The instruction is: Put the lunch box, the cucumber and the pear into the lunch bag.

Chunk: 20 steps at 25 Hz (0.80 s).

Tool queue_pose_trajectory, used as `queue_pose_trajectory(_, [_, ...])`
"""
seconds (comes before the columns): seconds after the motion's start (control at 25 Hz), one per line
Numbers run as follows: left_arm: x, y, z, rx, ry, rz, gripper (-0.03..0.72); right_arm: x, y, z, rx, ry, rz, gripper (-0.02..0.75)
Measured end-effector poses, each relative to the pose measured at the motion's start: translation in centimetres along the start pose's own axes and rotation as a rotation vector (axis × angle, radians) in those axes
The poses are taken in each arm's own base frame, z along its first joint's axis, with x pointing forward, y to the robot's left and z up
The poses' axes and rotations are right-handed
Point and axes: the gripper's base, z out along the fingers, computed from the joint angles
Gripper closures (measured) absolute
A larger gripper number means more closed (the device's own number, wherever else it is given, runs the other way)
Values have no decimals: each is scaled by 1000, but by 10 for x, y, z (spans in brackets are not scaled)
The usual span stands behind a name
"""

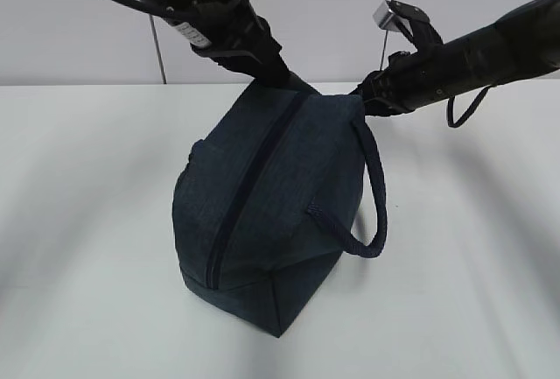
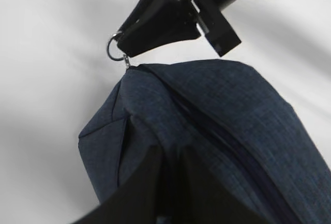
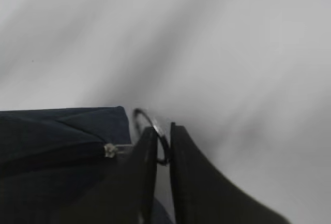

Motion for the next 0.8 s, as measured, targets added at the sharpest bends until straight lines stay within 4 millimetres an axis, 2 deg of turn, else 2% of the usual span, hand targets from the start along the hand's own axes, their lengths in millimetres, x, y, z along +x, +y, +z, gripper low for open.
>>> queue_pose_trajectory(0.08, [2, 2, 3, -7, 16, -15, 664, -2, -2, -2, 27, -4, -15, 626])
queue_pose_trajectory(0.16, [3, 5, 7, -14, 26, -24, 659, -5, -4, -8, 62, -12, -32, 516])
queue_pose_trajectory(0.28, [2, 9, 10, -35, 7, -30, 606, -14, 1, -17, 75, -33, -56, 401])
queue_pose_trajectory(0.56, [6, 30, -1, -79, -18, -104, 370, -35, 19, -52, 150, -13, -229, 367])
queue_pose_trajectory(0.8, [9, 47, -37, -139, -77, -179, 335, -39, 25, -82, 297, 120, -269, 366])
